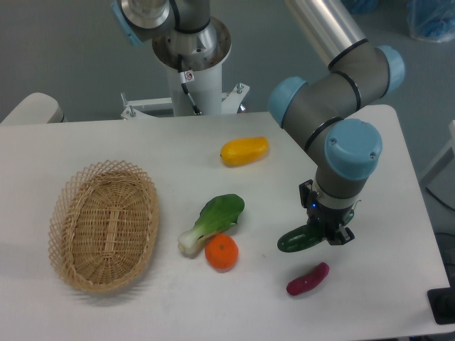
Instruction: Place the cucumber on the table
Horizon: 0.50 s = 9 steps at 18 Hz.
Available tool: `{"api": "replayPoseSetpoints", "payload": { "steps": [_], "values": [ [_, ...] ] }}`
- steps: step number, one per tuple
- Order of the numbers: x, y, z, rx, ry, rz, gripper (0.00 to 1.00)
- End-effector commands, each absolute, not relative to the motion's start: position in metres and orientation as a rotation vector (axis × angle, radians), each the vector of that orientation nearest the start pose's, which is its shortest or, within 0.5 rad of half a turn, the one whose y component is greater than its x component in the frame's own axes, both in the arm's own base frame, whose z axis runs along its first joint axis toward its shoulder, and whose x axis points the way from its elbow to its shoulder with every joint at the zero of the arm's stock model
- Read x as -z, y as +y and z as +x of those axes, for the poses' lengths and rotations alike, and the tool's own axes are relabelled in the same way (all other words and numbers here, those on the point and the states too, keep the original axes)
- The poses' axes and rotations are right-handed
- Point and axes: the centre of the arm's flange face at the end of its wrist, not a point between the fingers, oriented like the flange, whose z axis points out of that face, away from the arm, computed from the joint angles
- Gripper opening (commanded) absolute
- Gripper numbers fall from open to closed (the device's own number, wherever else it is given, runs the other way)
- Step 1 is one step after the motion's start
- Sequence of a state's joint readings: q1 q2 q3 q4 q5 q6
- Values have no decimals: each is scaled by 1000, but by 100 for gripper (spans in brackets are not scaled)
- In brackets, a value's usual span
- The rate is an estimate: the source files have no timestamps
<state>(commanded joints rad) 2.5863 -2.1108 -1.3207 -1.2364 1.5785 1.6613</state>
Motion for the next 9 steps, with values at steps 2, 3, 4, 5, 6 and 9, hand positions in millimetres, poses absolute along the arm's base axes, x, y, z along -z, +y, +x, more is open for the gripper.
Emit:
{"api": "replayPoseSetpoints", "payload": {
  "steps": [2, 3, 4, 5, 6, 9],
  "values": [
    [-315, 478, -523, -61, 991, -2978, 17],
    [-314, 475, -526, -56, 982, -2980, 17],
    [-313, 473, -527, -56, 977, -2982, 17],
    [-310, 472, -526, -46, 973, -2984, 17],
    [-307, 473, -523, -39, 955, -2991, 17],
    [-290, 477, -514, -70, 956, -2987, 17]
  ]
}}
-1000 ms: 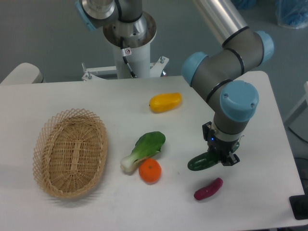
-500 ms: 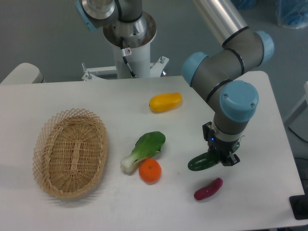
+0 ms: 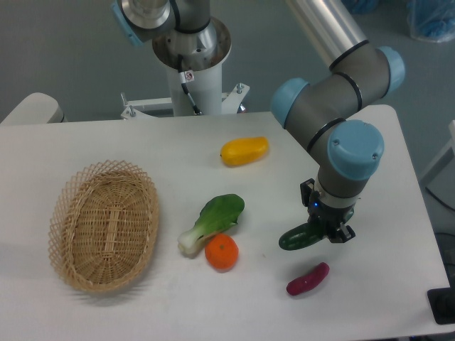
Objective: Place the cucumber on the table
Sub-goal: 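Move the held cucumber toward the red eggplant and lower it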
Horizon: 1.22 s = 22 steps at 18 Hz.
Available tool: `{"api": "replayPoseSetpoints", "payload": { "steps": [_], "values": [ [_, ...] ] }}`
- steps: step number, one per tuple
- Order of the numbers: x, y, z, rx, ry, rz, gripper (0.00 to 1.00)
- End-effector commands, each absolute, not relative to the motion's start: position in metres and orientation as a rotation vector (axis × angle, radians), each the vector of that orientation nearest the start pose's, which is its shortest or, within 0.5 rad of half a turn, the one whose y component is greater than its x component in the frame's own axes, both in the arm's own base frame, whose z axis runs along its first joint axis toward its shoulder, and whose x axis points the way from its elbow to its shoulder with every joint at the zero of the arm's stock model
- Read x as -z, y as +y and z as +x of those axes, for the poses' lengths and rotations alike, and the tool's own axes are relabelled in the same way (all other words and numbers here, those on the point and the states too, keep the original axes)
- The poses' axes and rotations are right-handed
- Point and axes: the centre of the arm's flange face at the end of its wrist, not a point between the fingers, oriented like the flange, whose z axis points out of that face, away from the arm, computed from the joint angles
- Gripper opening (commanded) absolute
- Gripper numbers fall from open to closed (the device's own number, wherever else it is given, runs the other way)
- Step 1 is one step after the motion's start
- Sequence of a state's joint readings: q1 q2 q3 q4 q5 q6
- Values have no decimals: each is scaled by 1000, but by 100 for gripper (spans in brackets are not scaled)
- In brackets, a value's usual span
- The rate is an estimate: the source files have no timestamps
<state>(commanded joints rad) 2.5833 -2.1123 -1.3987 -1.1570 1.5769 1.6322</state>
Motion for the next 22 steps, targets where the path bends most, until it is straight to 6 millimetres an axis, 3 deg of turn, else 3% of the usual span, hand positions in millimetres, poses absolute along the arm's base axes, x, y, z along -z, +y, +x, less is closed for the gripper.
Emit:
{"api": "replayPoseSetpoints", "payload": {
  "steps": [5, 8, 12, 21, 22],
  "values": [
    [-255, 474, -506, -183, 899, -2974, 17],
    [-249, 477, -503, -175, 902, -2976, 23],
    [-241, 483, -501, -165, 880, -2985, 41],
    [-228, 495, -495, -187, 820, -2994, 42],
    [-227, 495, -495, -188, 821, -2996, 46]
  ]
}}
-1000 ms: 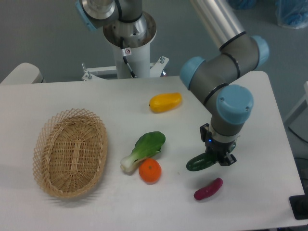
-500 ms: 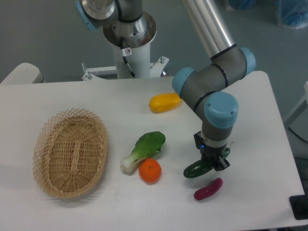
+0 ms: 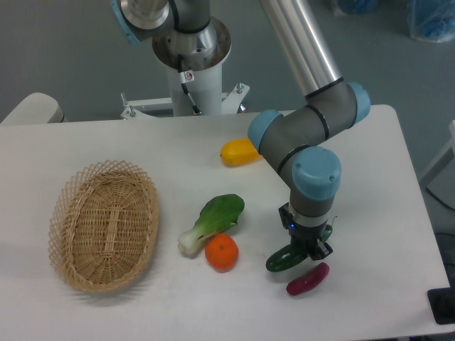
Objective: Place the cucumber on the table
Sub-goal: 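Move the held cucumber toward the red eggplant and lower it, then set the cucumber on the table and open the gripper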
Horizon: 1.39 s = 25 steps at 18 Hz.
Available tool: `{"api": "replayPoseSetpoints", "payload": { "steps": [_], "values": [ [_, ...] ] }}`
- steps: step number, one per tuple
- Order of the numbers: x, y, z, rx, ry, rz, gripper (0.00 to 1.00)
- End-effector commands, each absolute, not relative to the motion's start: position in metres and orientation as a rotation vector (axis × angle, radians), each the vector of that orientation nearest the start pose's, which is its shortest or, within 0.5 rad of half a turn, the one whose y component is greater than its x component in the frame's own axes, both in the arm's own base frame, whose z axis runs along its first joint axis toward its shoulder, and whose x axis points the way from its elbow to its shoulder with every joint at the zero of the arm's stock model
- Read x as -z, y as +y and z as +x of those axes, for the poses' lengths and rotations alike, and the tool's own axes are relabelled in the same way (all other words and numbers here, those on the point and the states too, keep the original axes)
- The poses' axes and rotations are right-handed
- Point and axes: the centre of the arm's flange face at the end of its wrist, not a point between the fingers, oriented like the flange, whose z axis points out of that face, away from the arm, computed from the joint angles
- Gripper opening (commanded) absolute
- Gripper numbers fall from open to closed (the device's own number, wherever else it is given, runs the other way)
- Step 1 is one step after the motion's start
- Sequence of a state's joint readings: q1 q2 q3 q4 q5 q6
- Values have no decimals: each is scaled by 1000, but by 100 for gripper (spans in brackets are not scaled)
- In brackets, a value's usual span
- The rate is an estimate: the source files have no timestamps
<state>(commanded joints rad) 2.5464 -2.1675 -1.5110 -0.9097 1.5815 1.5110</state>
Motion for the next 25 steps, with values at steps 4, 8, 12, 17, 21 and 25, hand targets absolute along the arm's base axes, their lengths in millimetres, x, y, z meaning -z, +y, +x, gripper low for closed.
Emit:
{"api": "replayPoseSetpoints", "payload": {
  "steps": [4, 8, 12, 17, 21, 25],
  "values": [
    [-219, 493, -490, -166, 822, -3002, 55],
    [-216, 492, -489, -155, 828, -3003, 64],
    [-224, 494, -492, -173, 819, -3000, 91],
    [-244, 498, -500, -222, 832, -2983, 100],
    [-278, 508, -513, -182, 837, -2993, 100],
    [-310, 516, -525, -119, 840, -3000, 100]
  ]
}}
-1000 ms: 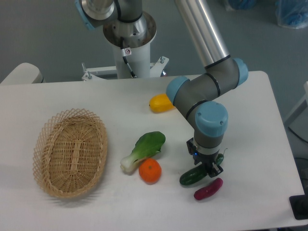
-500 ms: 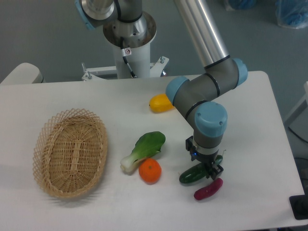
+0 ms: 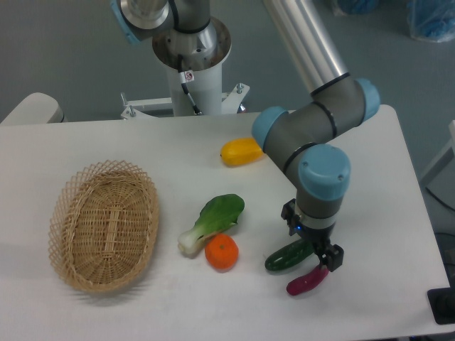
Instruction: Place the cucumber on the table
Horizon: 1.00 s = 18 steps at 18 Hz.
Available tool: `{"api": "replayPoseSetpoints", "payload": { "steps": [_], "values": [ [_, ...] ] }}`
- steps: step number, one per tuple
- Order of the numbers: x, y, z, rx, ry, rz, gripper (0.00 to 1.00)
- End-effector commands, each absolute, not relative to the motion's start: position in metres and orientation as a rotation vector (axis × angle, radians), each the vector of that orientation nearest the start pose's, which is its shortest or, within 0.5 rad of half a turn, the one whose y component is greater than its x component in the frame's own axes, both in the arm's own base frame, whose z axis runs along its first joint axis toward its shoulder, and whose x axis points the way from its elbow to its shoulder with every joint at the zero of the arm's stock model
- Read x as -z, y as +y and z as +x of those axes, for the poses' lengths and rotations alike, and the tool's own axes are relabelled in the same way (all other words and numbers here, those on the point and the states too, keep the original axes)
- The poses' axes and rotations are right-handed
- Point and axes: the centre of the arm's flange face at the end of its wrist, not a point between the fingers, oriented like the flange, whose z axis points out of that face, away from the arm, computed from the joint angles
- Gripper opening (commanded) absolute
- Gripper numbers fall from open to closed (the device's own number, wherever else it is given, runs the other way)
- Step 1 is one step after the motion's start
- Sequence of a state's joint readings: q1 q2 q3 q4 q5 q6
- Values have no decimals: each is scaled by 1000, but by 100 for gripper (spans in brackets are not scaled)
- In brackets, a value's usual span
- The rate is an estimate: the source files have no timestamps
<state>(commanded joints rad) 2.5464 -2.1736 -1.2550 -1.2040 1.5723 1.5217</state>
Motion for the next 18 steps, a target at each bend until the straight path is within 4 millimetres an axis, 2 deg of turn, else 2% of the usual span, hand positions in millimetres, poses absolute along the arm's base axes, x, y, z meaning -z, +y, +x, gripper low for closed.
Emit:
{"api": "replayPoseSetpoints", "payload": {
  "steps": [8, 11, 18],
  "values": [
    [-345, 522, -543, -85, 932, -2971, 100],
    [-346, 524, -546, -88, 936, -2970, 100],
    [-332, 526, -539, -61, 949, -2979, 100]
  ]
}}
